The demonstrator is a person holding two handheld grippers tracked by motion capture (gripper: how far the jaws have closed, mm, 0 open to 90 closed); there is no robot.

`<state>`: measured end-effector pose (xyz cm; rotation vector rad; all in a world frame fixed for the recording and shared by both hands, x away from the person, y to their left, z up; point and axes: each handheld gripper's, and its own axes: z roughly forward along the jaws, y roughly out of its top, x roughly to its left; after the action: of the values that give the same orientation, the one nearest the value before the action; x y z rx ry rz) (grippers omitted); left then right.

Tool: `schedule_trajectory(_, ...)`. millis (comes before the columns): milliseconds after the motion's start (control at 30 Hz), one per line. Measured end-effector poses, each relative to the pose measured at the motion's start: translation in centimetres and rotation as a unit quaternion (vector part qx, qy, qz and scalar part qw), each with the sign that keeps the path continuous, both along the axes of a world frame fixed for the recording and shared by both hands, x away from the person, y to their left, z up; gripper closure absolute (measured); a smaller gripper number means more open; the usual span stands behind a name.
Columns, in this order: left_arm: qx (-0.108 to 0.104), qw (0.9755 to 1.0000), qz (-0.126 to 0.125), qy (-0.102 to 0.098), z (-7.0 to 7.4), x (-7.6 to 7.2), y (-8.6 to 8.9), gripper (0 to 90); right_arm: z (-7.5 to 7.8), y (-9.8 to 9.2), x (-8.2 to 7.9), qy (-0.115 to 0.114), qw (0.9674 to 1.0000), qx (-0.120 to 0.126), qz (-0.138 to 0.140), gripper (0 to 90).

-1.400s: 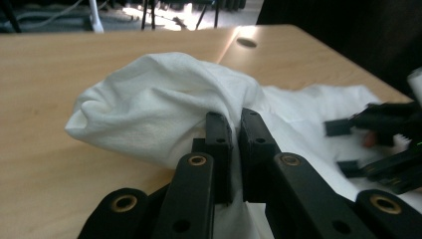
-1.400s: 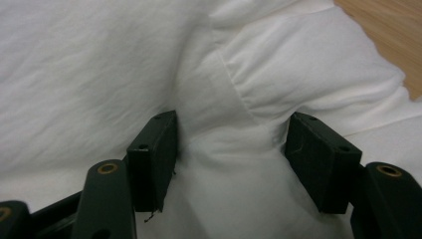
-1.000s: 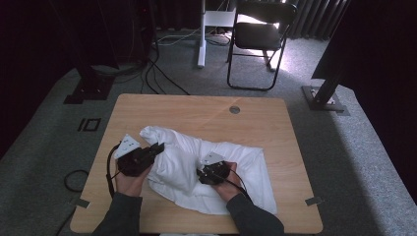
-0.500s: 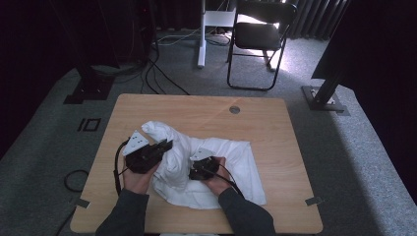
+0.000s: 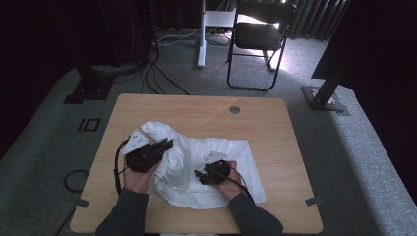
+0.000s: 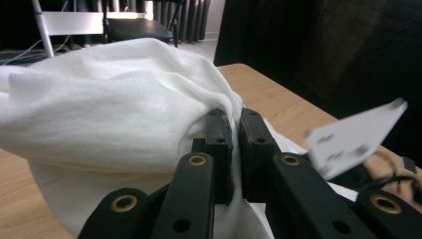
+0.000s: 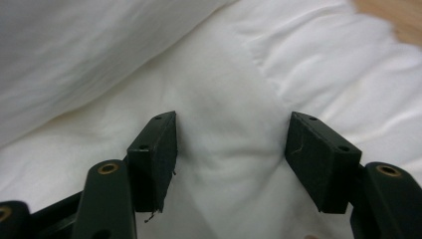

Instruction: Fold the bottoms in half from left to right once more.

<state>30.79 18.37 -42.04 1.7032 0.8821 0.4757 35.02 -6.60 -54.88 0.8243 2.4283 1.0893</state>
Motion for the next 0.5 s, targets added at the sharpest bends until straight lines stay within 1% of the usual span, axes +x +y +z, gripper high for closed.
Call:
schedule_trajectory(33,0.000,1.0000,0.000,0.000,0.0,0.0,0.0,85.3,-0.2,0.4,0.0,-0.003,1.0000,-0.008,-0.001,36.4)
schedule_trajectory(67,0.005,1.0000,-0.007,-0.002,0.2,0.0,-0.5,85.4,-0.3,1.0,0.1,-0.009,0.9999,-0.014,0.000,36.4)
schedule_trajectory(100,0.005,1.0000,-0.007,-0.002,0.2,0.0,-0.5,85.4,-0.3,1.0,0.1,-0.009,0.9999,-0.014,0.000,36.4)
schedule_trajectory(133,0.007,0.9999,-0.011,-0.004,0.4,0.1,-0.9,85.4,-0.4,1.7,0.3,-0.011,0.9999,-0.010,0.005,36.6)
schedule_trajectory(200,0.008,0.9999,-0.014,-0.004,0.3,0.2,-1.1,85.4,-0.6,2.5,0.4,-0.013,0.9999,0.000,0.010,36.5)
schedule_trajectory(233,0.008,0.9999,-0.014,-0.004,0.3,0.2,-1.1,85.4,-0.6,2.7,0.5,-0.017,0.9997,0.004,0.016,36.4)
schedule_trajectory(267,0.009,0.9999,-0.015,-0.001,0.1,0.4,-1.3,85.3,-0.6,2.9,0.5,-0.013,0.9995,0.010,0.028,35.5)
schedule_trajectory(300,0.009,0.9999,-0.015,-0.001,0.1,0.4,-1.3,85.4,-0.6,2.9,0.5,-0.013,0.9995,0.010,0.028,35.5)
schedule_trajectory(333,0.009,0.9998,-0.018,0.002,0.0,0.5,-1.4,85.3,0.0,2.3,0.6,0.012,0.9985,0.036,0.040,34.6)
schedule_trajectory(367,0.009,0.9998,-0.018,0.002,0.0,0.5,-1.4,85.3,0.0,2.3,0.6,0.012,0.9985,0.036,0.040,34.6)
schedule_trajectory(400,0.013,0.9997,-0.019,0.002,-0.1,0.5,-1.4,85.3,1.0,0.5,0.5,0.031,0.9955,0.078,0.043,35.9)
schedule_trajectory(433,0.013,0.9997,-0.019,0.002,-0.1,0.5,-1.4,85.4,1.4,-0.4,0.4,0.030,0.9948,0.090,0.038,36.1)
schedule_trajectory(467,0.013,0.9997,-0.020,0.003,-0.1,0.5,-1.4,85.3,1.7,-1.8,0.2,0.024,0.9949,0.095,0.023,37.1)
schedule_trajectory(500,0.013,0.9997,-0.020,0.003,-0.1,0.5,-1.4,85.4,1.8,-2.6,0.1,0.021,0.9958,0.089,0.010,37.2)
